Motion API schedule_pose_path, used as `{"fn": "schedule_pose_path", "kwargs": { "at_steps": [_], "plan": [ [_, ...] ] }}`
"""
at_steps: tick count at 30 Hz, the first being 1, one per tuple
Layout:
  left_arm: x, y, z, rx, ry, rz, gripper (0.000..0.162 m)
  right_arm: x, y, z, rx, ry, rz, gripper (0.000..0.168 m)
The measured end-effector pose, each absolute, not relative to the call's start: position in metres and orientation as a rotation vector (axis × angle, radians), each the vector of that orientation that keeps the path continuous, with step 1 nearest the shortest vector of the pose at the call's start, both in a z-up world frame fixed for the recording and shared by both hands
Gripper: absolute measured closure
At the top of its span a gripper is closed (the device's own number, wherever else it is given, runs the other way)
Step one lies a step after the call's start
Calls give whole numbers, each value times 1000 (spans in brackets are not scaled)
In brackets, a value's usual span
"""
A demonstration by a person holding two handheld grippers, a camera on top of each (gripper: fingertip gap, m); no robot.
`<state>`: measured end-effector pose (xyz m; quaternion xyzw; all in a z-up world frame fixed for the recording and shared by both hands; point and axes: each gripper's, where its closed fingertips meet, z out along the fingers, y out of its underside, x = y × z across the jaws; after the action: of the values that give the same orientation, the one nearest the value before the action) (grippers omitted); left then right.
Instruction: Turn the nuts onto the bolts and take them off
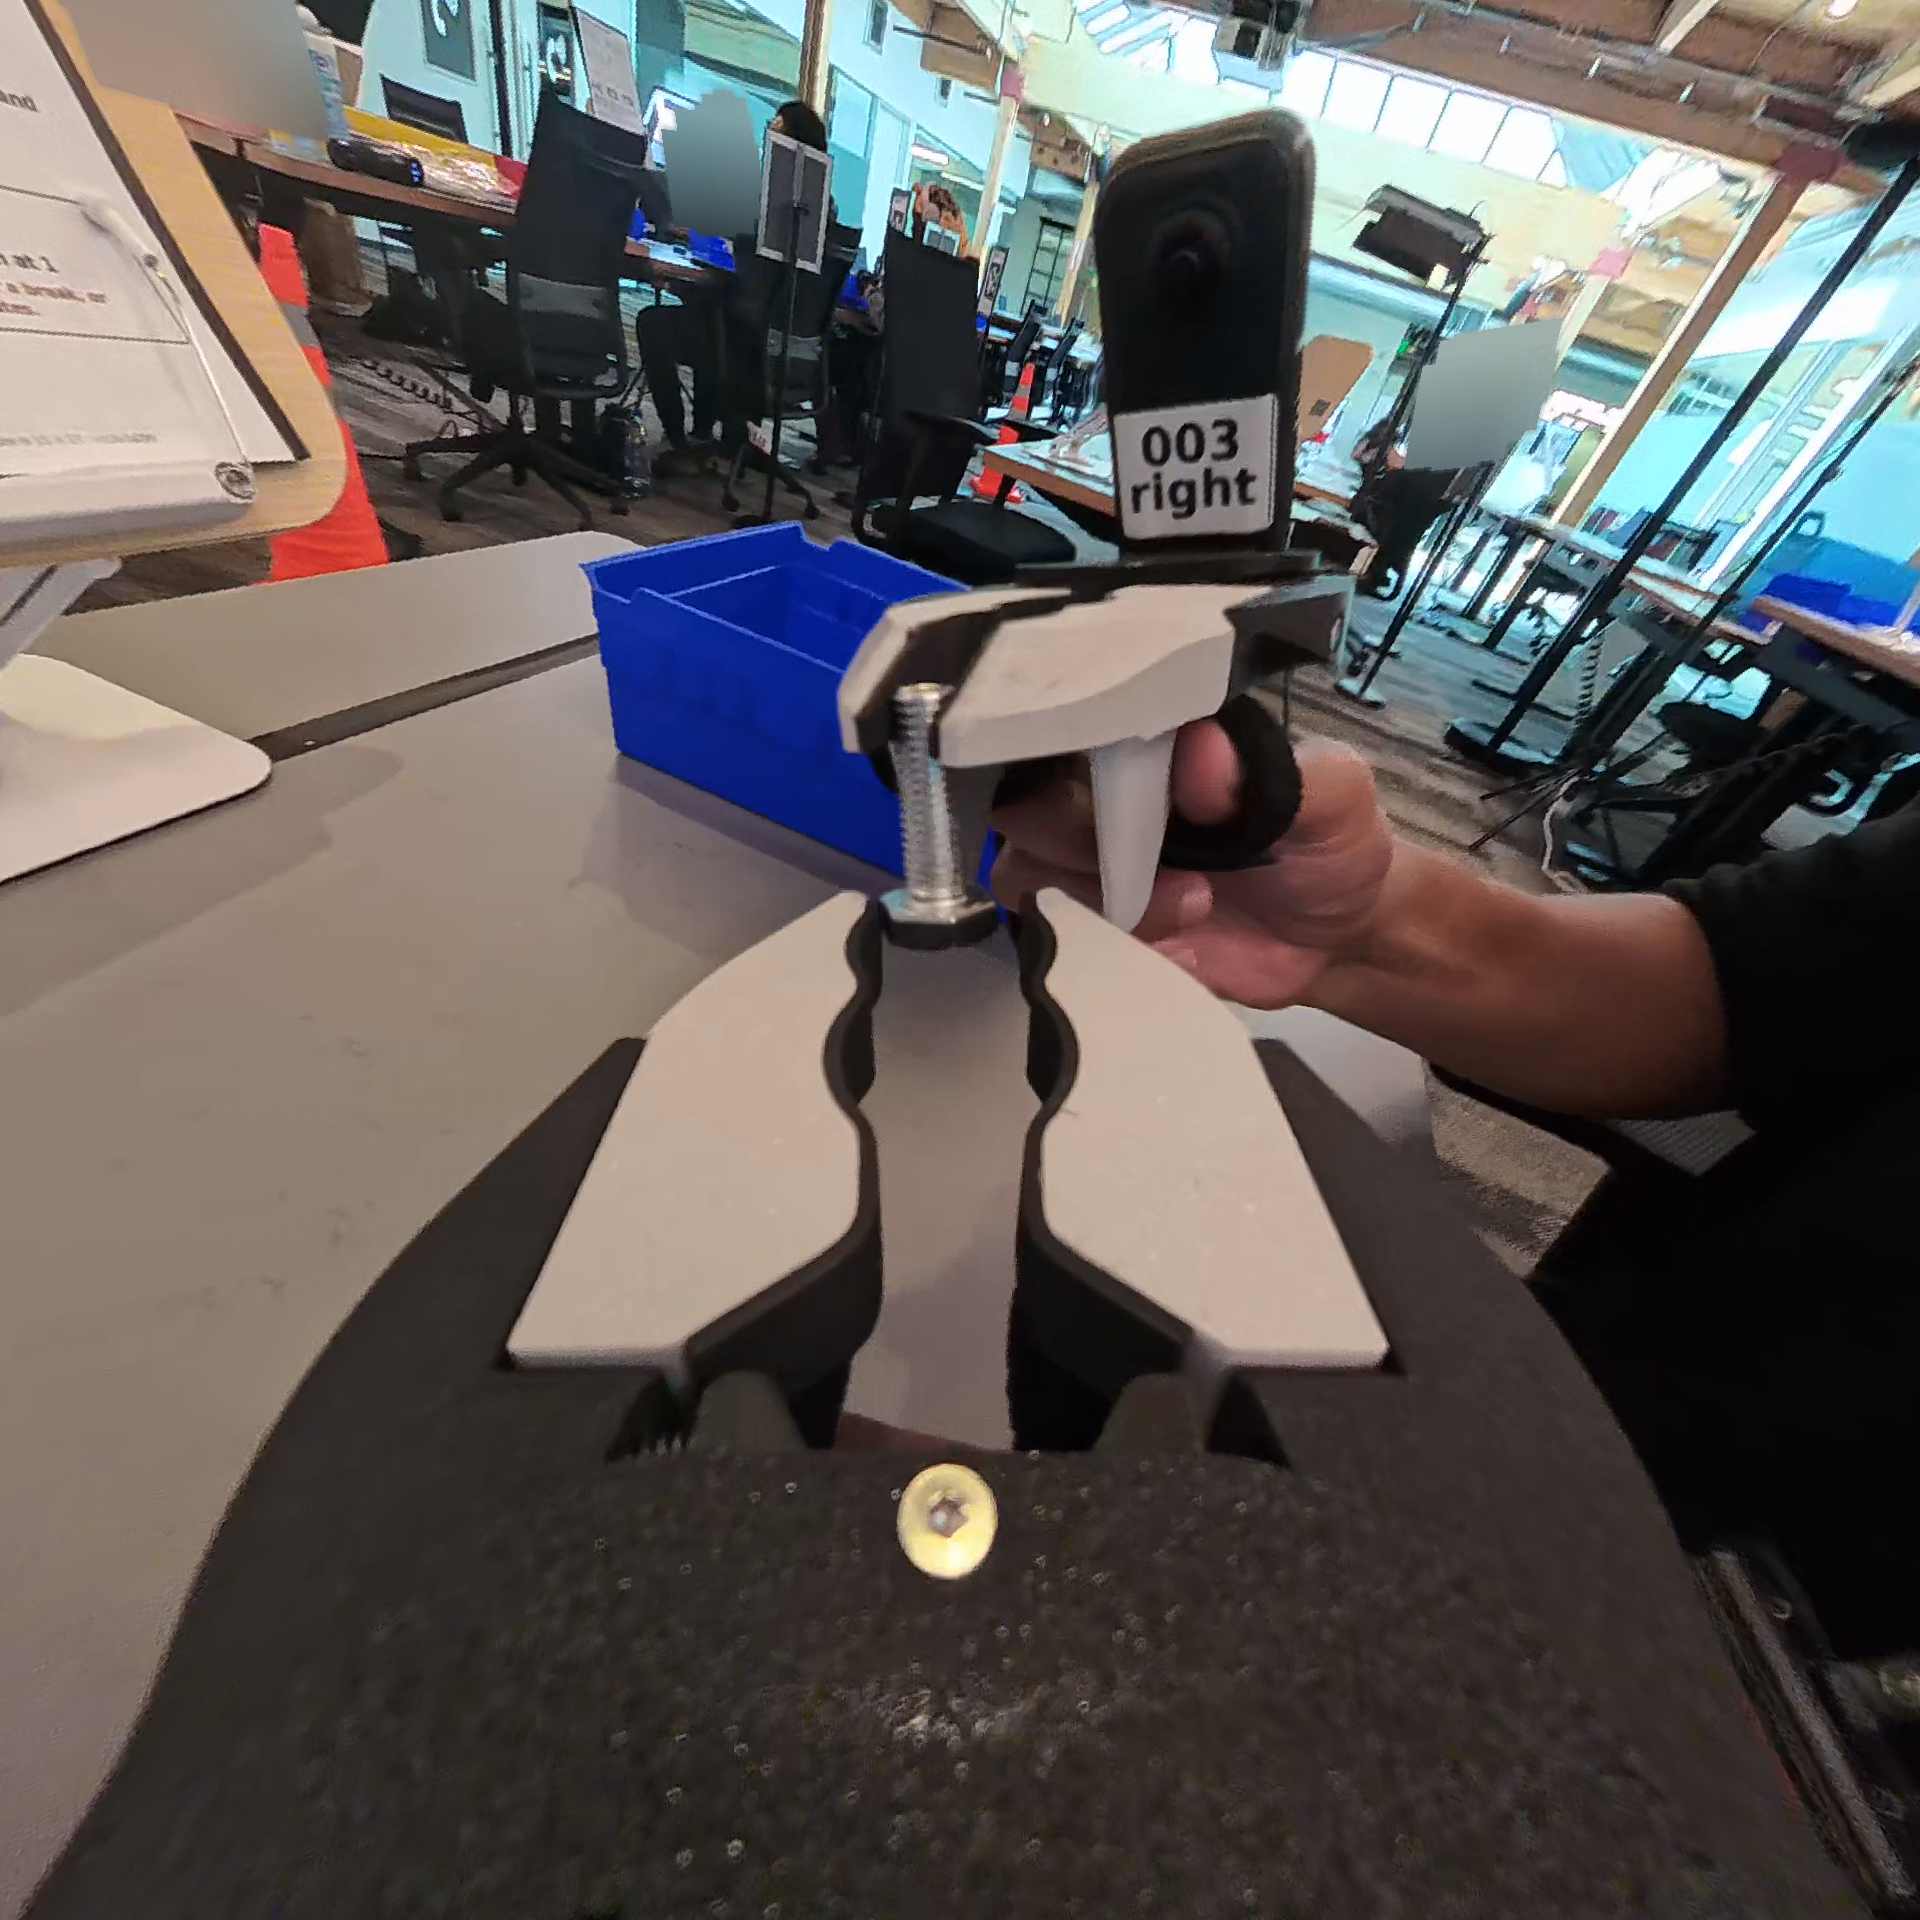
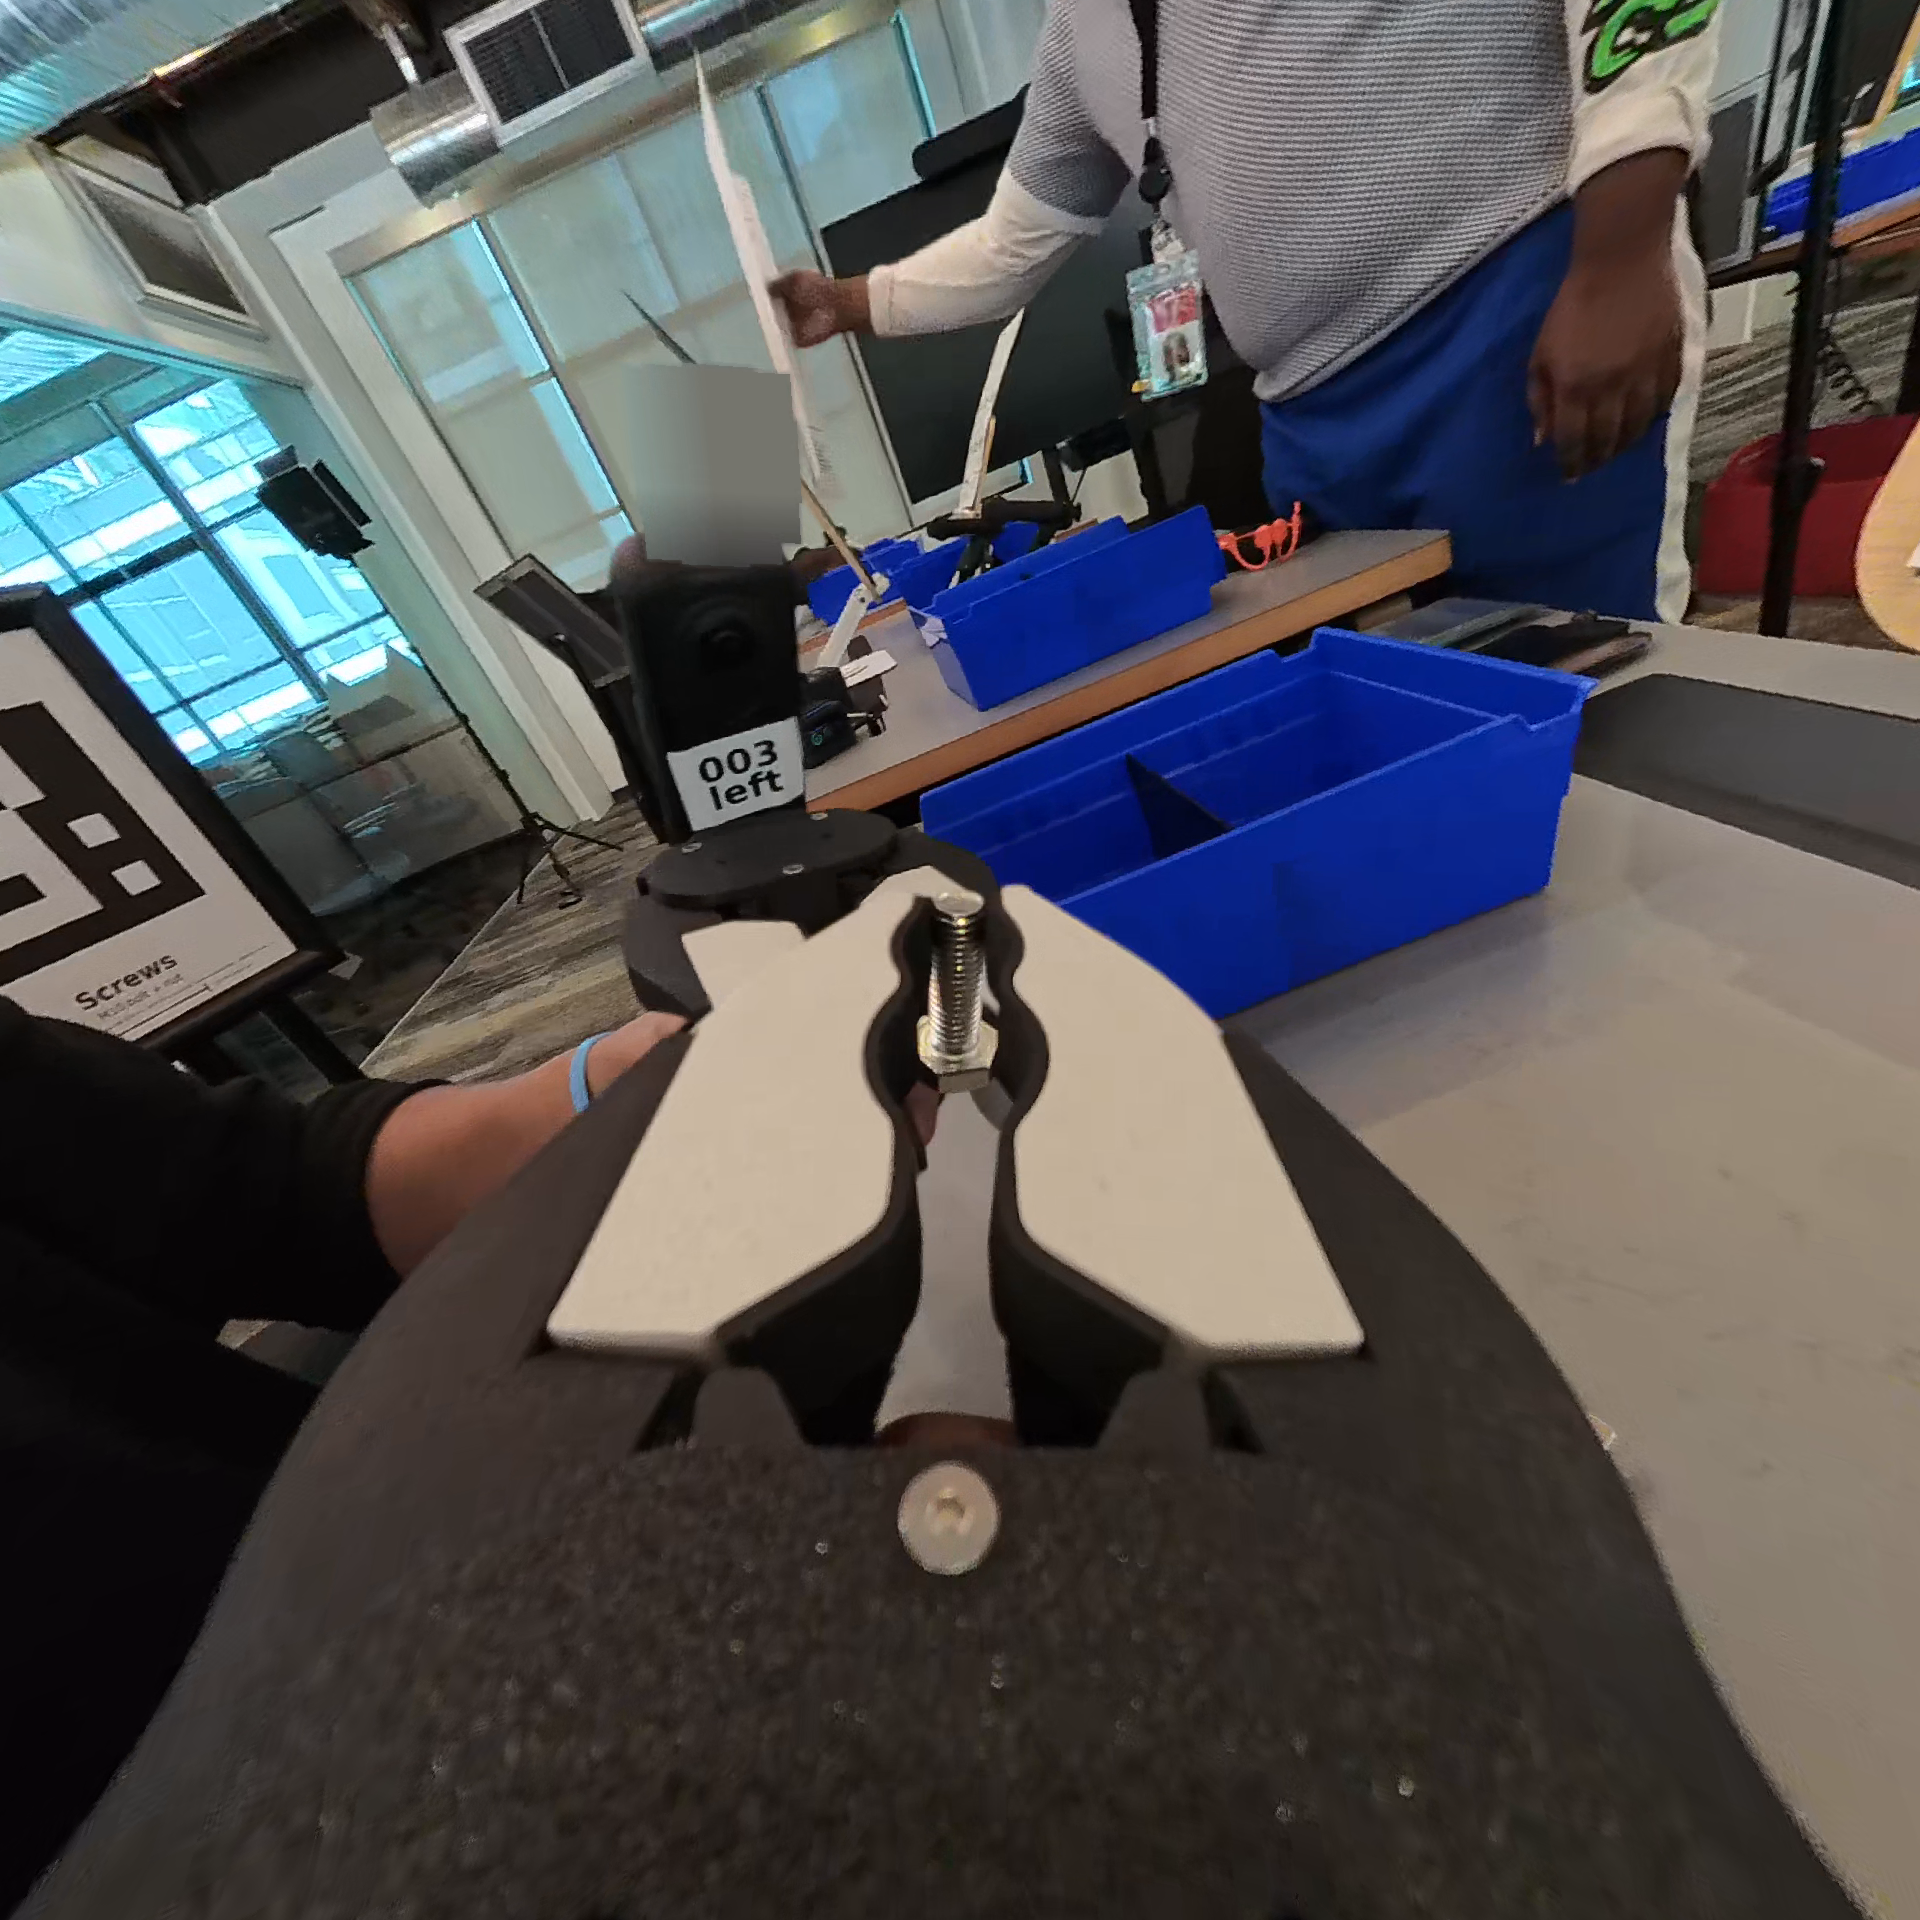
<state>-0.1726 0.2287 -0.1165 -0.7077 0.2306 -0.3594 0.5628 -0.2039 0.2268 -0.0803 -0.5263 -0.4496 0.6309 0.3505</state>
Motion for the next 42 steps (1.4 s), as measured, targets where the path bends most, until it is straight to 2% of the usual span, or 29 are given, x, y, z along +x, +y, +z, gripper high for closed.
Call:
{"fn": "schedule_pose_path", "kwargs": {
  "at_steps": [2,13,14,17,18,23,25,26,27,32,40,42],
  "plan": [
    [-174,231,-118,-1674,542,-788,143,-204,228,-82,-1398,-1148,1641,159],
    [-180,233,-121,-1694,540,-712,144,-202,232,-87,-1447,-1148,1626,158],
    [-186,232,-120,-1698,525,-701,144,-202,235,-87,-1451,-1186,1607,157],
    [-215,229,-124,-1732,445,-626,144,-191,249,-76,-1409,-1346,1544,138],
    [-225,227,-128,-1745,406,-607,144,-187,255,-77,-1408,-1448,1474,129],
    [-247,212,-160,-1798,260,-570,144,-189,315,-135,-1386,-1950,637,127],
    [-251,209,-171,-1812,225,-511,144,-195,325,-172,-1537,-2025,515,113],
    [-254,209,-176,-1823,215,-464,144,-196,328,-191,-1663,-2016,479,111],
    [-255,209,-178,-1830,215,-427,144,-195,332,-207,-1792,-1969,451,120],
    [-250,208,-179,-1832,267,-407,144,-202,328,-251,-2171,-1650,488,123],
    [-240,207,-186,-1851,315,-515,144,-214,323,-266,-2498,-1527,370,128],
    [-239,206,-188,-1856,318,-529,144,-216,322,-268,-2532,-1533,366,138]
  ]
}}
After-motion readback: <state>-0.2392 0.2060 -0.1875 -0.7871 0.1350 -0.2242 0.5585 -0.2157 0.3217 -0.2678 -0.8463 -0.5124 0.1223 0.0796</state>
